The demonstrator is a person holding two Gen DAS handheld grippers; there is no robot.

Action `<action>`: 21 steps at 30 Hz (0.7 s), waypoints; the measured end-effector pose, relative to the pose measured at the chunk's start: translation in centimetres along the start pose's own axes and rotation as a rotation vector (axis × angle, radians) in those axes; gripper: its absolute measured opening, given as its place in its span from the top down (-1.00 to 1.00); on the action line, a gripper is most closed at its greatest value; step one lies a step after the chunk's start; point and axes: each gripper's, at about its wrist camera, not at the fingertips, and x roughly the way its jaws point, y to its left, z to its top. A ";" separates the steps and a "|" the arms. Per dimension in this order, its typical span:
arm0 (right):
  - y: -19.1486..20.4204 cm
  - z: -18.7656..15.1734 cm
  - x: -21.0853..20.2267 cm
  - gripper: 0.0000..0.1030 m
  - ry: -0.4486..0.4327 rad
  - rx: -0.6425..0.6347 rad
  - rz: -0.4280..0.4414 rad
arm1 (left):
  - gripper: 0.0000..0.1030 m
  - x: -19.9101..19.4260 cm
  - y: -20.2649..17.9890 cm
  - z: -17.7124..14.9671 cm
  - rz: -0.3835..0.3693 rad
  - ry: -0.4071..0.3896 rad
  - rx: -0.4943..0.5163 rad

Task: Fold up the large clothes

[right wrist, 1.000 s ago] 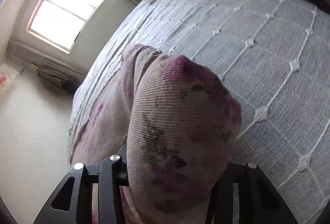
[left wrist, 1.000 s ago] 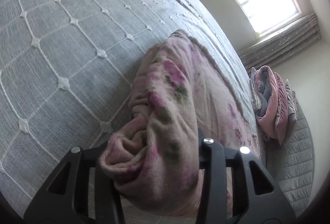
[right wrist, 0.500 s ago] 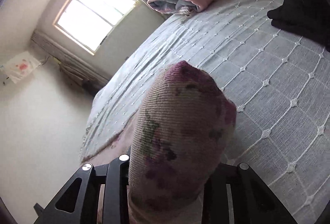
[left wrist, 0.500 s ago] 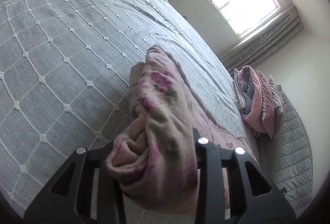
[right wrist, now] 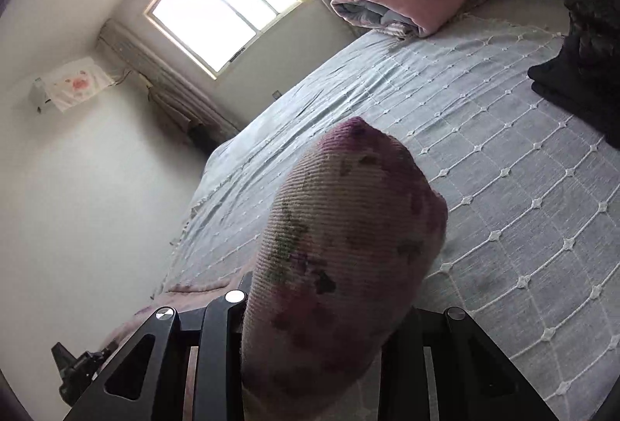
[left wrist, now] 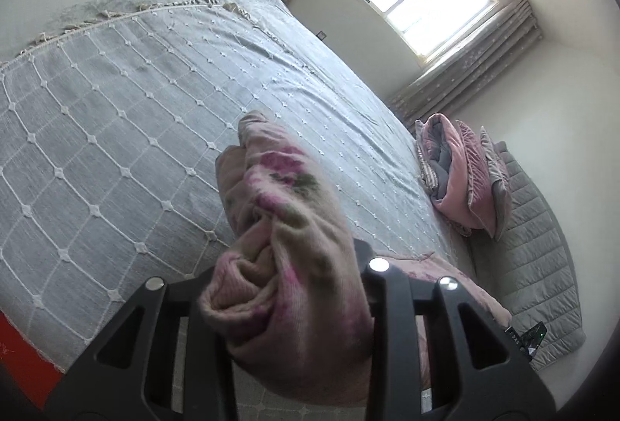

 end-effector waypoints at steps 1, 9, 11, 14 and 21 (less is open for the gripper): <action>0.7 0.2 -0.6 0.43 0.000 -0.014 0.002 | 0.36 -0.6 -0.1 0.3 -0.010 -0.001 0.004; 7.3 1.3 -2.7 0.43 0.034 -0.101 0.030 | 0.37 -3.3 1.3 3.4 -0.055 -0.016 0.011; 9.8 2.1 -1.3 0.43 0.048 -0.133 0.050 | 0.38 -3.9 2.5 4.9 -0.050 -0.033 -0.002; 14.8 3.3 2.5 0.43 0.073 -0.202 0.074 | 0.38 -5.3 5.1 7.9 -0.026 -0.066 -0.036; 33.0 4.2 16.6 0.43 0.189 -0.370 0.308 | 0.39 -16.6 11.5 14.8 0.119 -0.378 -0.101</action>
